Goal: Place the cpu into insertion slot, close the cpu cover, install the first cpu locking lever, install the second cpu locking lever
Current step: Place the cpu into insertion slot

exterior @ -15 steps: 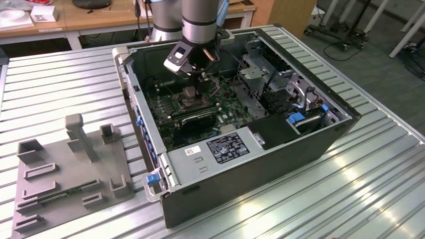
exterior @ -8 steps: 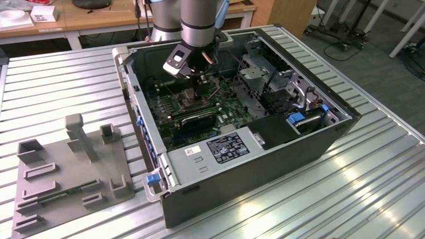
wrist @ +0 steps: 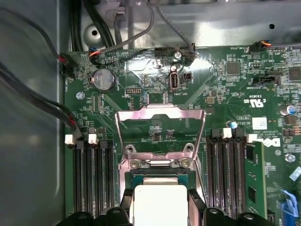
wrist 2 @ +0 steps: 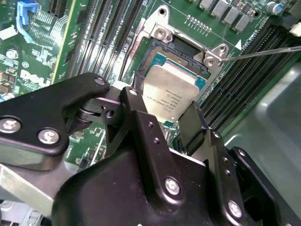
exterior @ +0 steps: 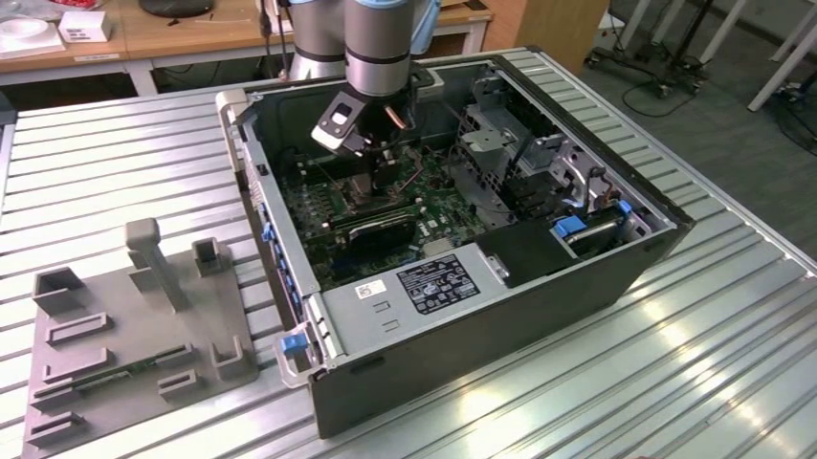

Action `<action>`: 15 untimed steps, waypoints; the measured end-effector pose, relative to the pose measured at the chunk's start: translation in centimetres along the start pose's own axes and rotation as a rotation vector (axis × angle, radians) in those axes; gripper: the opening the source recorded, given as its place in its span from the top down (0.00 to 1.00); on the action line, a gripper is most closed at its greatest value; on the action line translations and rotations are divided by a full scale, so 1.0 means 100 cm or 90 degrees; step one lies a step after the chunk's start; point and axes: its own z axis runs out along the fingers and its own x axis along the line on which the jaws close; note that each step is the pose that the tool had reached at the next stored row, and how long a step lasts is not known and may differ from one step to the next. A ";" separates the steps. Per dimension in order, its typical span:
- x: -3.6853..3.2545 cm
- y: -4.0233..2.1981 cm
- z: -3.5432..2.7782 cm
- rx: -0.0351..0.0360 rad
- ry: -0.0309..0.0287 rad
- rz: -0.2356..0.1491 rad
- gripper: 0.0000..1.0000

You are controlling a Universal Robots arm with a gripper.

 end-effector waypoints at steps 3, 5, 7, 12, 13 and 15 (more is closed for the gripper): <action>0.0000 -0.0001 0.0024 0.0001 0.0001 -0.003 0.46; 0.0000 -0.0002 0.0032 0.0001 0.0001 -0.005 0.46; -0.0001 -0.0005 0.0039 0.0002 0.0002 -0.009 0.46; -0.0001 -0.0008 0.0047 0.0005 0.0005 -0.021 0.46; -0.0001 -0.0010 0.0051 0.0004 0.0007 -0.021 0.46; -0.0001 -0.0012 0.0068 0.0004 0.0007 -0.021 0.46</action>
